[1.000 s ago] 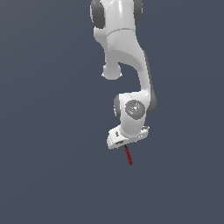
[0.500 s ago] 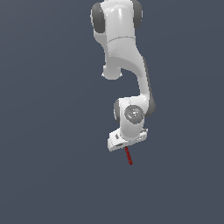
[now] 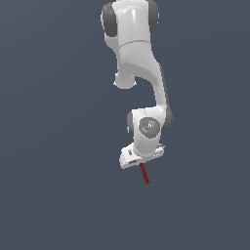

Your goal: Pick up the object and move it to a goal position.

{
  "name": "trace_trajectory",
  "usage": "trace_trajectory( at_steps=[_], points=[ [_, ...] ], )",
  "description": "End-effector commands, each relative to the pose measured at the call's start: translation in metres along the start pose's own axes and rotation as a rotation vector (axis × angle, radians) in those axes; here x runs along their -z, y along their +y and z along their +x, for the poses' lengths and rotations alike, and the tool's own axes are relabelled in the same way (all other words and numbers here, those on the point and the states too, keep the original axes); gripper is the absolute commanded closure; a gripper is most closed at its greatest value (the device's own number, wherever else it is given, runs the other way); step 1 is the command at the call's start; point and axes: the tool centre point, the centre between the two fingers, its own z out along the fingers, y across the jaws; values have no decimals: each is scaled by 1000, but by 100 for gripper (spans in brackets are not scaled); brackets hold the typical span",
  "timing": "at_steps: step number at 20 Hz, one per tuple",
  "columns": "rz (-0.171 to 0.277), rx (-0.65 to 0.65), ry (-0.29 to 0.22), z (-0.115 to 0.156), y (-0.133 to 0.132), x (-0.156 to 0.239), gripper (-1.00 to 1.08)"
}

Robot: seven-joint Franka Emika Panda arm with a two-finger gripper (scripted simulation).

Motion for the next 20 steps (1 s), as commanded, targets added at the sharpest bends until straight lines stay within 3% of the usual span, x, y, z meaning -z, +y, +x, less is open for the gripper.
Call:
trace_trajectory(
  at_steps=[1,11,20],
  points=[
    [0,0,0,-1,0,1,108],
    [0,0,0,-19,17,25,108],
    [0,0,-1,-62,56,81,108]
  ],
)
